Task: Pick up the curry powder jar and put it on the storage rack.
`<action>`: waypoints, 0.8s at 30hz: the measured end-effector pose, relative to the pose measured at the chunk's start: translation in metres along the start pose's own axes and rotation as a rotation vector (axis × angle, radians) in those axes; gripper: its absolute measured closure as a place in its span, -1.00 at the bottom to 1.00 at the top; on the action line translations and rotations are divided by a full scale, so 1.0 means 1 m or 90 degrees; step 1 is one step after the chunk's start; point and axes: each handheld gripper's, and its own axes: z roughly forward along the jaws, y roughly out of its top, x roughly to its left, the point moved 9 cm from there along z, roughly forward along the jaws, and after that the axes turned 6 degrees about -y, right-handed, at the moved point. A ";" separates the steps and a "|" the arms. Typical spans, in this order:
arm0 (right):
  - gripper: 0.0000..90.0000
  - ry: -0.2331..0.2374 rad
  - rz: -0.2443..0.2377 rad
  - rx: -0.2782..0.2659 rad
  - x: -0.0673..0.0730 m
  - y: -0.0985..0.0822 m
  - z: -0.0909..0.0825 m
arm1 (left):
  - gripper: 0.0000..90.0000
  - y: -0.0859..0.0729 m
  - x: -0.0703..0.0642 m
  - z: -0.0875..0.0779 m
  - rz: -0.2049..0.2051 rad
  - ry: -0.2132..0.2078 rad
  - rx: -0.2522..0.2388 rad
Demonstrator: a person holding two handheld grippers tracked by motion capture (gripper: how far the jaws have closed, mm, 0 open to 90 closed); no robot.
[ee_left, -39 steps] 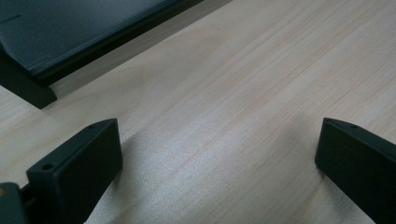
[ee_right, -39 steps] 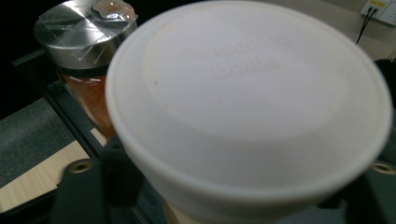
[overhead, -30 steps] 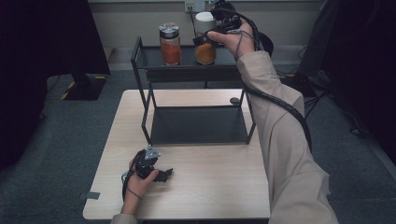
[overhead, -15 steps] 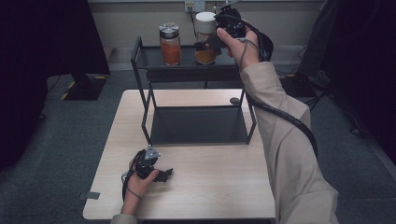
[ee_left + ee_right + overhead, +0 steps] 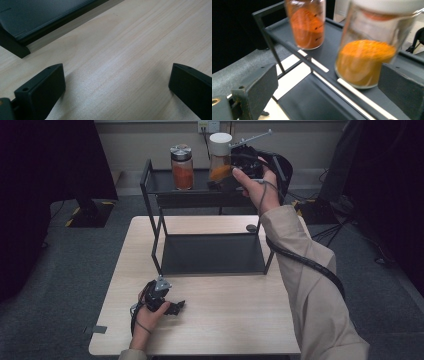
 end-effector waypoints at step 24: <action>-0.96 0.051 -0.001 -0.019 0.007 -0.060 -0.015 | -1.00 0.000 0.000 0.000 0.000 0.000 0.001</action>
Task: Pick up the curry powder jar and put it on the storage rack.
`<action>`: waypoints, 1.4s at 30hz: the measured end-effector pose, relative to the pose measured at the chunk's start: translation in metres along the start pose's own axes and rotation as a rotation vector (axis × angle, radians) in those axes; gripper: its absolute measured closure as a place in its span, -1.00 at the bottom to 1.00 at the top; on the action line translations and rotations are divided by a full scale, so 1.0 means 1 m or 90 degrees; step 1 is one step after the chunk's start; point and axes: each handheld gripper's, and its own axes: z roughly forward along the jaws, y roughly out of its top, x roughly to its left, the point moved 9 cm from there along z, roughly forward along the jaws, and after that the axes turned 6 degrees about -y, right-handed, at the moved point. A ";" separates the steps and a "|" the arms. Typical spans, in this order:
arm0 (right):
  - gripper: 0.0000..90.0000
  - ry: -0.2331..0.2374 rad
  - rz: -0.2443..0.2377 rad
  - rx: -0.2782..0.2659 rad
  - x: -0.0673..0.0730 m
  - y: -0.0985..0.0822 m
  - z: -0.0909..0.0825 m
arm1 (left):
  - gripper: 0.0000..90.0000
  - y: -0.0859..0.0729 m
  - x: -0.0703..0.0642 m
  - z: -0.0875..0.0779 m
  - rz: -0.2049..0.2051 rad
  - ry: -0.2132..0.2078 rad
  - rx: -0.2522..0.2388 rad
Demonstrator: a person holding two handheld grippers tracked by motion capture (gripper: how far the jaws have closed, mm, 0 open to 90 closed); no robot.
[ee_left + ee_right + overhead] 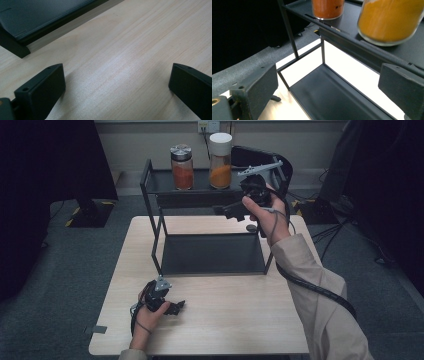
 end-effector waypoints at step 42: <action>-0.97 0.080 0.013 0.021 0.017 -0.112 0.025 | -1.00 0.000 0.000 0.000 0.000 0.000 -0.001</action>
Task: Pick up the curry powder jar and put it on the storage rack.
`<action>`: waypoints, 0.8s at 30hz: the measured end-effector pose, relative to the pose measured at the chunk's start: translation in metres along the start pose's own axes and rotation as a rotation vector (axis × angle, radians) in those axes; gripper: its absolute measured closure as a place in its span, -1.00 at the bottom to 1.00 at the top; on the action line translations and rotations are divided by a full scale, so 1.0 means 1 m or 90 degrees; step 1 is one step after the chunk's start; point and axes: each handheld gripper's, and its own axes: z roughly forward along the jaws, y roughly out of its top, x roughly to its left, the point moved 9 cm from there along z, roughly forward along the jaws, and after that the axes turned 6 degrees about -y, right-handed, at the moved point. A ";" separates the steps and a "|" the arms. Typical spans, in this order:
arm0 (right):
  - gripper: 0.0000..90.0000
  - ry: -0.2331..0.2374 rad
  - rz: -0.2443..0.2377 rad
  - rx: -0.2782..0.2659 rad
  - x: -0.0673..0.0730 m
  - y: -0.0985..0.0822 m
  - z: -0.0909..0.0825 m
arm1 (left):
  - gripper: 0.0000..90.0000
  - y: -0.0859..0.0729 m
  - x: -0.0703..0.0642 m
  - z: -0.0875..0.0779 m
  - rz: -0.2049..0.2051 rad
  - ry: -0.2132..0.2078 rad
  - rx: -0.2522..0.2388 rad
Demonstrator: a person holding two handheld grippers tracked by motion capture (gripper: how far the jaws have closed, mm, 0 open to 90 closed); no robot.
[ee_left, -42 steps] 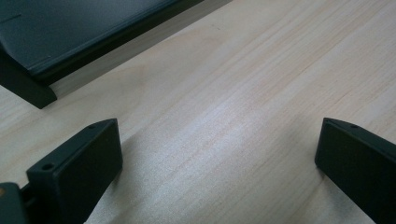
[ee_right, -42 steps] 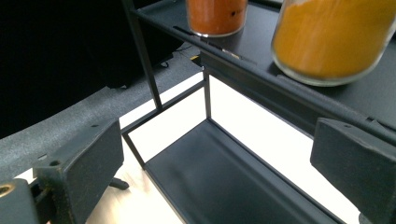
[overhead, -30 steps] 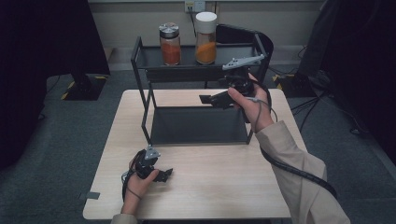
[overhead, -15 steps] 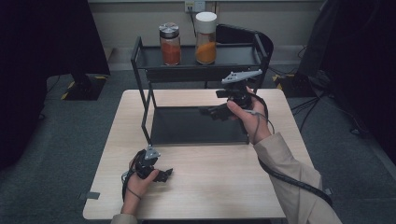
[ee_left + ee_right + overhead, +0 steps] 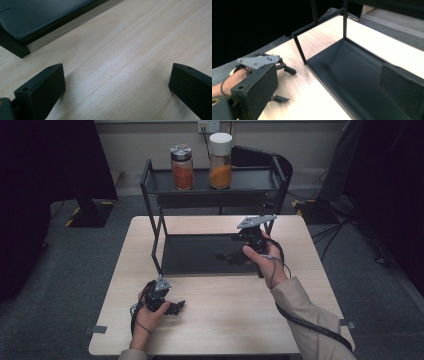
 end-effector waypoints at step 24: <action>-0.96 -0.012 -0.039 0.063 -0.004 -0.104 0.041 | -1.00 0.000 0.000 0.000 0.000 0.000 0.000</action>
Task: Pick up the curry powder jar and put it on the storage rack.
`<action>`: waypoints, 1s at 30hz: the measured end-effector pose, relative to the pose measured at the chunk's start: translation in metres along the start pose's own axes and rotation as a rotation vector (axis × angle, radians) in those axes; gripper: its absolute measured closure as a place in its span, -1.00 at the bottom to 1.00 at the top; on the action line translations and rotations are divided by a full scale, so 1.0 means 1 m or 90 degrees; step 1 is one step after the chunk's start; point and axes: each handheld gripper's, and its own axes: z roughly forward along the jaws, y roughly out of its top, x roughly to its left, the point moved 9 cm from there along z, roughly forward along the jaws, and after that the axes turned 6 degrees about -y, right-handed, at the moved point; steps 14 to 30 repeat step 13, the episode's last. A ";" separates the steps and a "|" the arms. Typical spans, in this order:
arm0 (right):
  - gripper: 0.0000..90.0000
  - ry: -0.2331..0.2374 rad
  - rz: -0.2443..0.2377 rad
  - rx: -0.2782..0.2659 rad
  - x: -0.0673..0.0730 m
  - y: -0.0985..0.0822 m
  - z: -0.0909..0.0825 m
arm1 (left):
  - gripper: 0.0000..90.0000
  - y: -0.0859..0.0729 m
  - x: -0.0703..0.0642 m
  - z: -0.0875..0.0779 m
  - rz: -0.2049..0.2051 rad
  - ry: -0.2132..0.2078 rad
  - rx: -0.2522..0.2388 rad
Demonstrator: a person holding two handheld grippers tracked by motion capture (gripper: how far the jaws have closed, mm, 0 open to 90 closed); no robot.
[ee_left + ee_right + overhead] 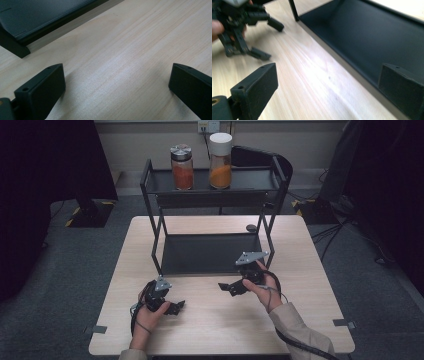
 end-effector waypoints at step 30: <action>-0.96 -0.024 -0.011 0.048 0.000 -0.041 0.010 | -1.00 0.000 0.000 0.000 -0.001 0.000 0.000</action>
